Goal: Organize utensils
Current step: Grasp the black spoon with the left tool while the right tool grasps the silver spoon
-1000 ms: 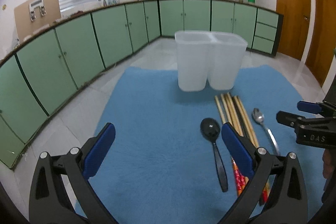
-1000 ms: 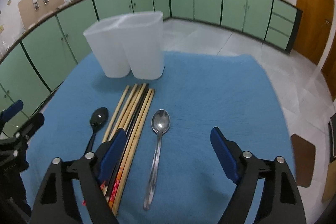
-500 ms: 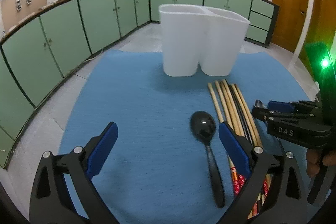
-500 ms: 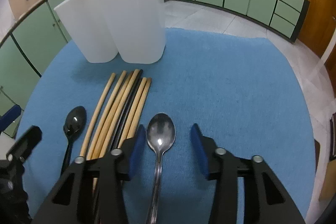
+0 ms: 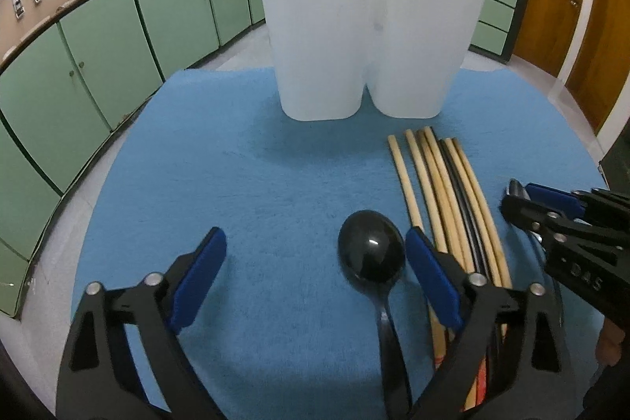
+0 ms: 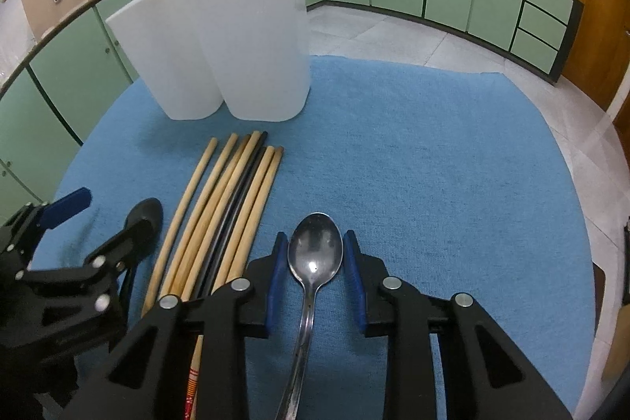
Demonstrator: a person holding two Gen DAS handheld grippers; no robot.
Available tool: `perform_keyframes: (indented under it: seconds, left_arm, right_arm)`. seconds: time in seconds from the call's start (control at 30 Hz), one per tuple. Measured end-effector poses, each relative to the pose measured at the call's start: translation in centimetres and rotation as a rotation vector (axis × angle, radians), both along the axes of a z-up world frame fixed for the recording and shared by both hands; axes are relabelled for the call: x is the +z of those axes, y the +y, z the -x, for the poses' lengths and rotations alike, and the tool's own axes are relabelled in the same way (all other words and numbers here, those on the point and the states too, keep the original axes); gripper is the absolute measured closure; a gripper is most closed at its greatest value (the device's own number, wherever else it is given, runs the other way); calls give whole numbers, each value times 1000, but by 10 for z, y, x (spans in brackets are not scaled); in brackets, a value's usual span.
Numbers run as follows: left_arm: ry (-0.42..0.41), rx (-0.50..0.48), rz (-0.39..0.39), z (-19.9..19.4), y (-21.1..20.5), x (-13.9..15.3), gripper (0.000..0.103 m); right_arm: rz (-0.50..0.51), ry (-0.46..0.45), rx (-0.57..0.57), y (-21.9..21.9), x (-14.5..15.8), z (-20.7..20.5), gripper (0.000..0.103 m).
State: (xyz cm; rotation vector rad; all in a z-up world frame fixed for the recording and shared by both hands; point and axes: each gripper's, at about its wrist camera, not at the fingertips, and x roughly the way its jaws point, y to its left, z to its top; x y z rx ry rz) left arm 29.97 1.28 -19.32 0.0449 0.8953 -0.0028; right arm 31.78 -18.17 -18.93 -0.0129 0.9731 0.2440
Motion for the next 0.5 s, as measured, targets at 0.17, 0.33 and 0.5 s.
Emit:
perform_keyframes:
  seconds: [0.17, 0.33, 0.5]
  left_arm:
    - [33, -5, 19, -7, 1, -5, 21]
    - [41, -7, 21, -10, -2, -5, 21]
    - [33, -25, 43, -10, -2, -3, 42]
  right_arm:
    - [-8, -3, -1, -4, -4, -3, 74]
    - [-9, -4, 0, -4, -6, -3, 74]
    - [-5, -2, 5, -4, -6, -4, 74]
